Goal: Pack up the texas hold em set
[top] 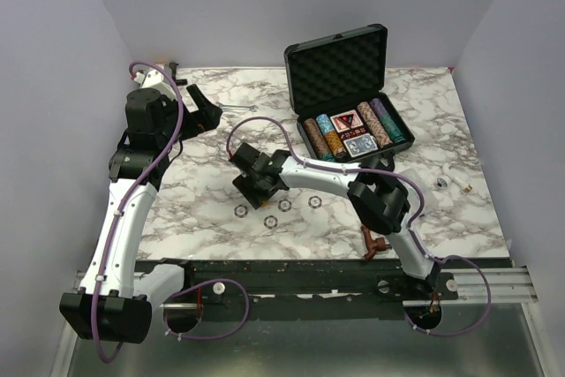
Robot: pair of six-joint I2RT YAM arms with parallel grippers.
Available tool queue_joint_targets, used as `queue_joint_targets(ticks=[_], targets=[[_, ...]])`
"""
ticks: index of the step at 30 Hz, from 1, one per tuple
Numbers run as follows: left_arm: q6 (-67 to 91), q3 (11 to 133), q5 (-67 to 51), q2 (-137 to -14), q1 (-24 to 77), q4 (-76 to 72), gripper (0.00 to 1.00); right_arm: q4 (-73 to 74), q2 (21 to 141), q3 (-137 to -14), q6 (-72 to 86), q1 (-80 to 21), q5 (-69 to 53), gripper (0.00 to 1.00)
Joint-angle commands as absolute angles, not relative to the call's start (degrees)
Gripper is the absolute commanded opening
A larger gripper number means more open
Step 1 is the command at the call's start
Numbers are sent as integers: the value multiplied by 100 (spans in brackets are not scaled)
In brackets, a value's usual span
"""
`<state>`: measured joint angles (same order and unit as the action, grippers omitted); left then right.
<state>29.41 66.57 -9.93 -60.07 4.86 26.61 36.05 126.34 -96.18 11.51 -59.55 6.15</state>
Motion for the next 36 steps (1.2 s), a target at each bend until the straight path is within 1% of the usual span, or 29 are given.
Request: queue_joint_targets(ticks=[1, 12, 27, 31, 32, 34, 36], targets=[[2973, 6729, -1182, -5961, 442, 2600, 99, 5061, 13689, -9354, 846, -6004, 326, 64], [2936, 6785, -1029, -5946, 439, 2698, 98, 5676, 14374, -9881, 623, -6011, 36, 62], [2944, 6829, -1219, -5867, 439, 2683, 98, 6392, 15098, -10412, 568, -6010, 159, 60], [2957, 6820, -1261, -5863, 439, 2678, 98, 6480, 15260, -10512, 545, -6006, 149, 55], [2962, 6816, -1278, -5858, 439, 2676, 98, 6477, 15262, -10535, 544, -6009, 161, 53], [2962, 6828, -1314, -5854, 439, 2679, 98, 6373, 15184, -10538, 568, -6004, 248, 44], [2964, 6838, -1327, -5860, 441, 2689, 98, 6229, 15026, -10559, 625, -6006, 348, 39]])
